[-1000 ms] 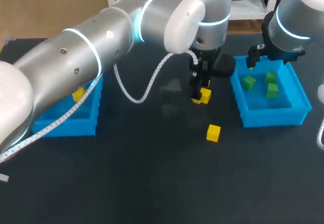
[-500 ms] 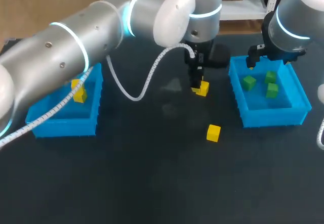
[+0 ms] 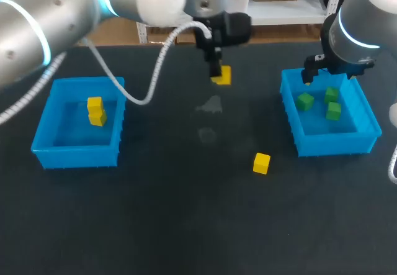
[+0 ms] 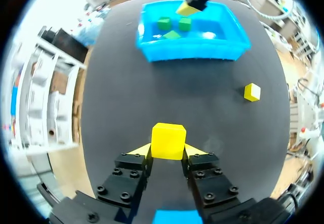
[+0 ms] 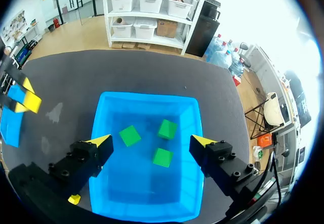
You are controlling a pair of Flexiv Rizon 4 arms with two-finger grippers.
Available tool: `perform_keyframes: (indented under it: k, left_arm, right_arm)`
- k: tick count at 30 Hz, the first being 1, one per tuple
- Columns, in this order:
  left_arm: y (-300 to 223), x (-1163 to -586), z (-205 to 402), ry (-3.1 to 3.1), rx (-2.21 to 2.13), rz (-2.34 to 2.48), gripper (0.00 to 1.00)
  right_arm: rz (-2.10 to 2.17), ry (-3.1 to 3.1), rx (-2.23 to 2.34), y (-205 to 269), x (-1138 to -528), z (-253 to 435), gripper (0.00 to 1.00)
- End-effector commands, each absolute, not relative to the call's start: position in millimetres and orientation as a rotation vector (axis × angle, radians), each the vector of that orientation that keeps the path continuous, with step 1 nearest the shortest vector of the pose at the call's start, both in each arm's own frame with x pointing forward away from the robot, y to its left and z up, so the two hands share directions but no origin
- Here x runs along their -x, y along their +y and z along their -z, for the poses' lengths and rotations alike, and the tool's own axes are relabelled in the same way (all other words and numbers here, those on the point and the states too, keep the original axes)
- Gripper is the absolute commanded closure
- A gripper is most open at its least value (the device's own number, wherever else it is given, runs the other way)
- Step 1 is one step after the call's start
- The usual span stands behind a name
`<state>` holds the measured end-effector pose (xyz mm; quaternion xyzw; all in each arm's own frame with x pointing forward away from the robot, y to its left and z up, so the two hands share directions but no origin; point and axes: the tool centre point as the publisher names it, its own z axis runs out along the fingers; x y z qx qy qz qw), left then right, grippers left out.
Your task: Put the green cubes in the right bin and the yellow cubes in the left bin.
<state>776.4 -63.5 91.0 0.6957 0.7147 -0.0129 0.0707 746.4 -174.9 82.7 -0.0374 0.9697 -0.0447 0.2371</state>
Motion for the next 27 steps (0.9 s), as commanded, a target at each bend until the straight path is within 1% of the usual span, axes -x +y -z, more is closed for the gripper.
perform_keyframes:
  k: [1,18,27]
  left_arm:
    - [-11.2,-760.3,-104.8,2.126,-1.929,-0.053,1.0]
    - [163.2,-730.7,-109.9,2.442,-1.554,-0.258,1.0]
    - [218.9,-710.9,-104.3,2.561,-1.4,-0.297,1.0]
  right_arm:
    - [0.121,2.657,0.103,-175.7,-745.7,-82.9,0.0]
    - [0.121,2.657,0.103,-175.7,-745.7,-82.9,0.0]
    - [0.121,2.657,0.103,-175.7,-745.7,-82.9,0.0]
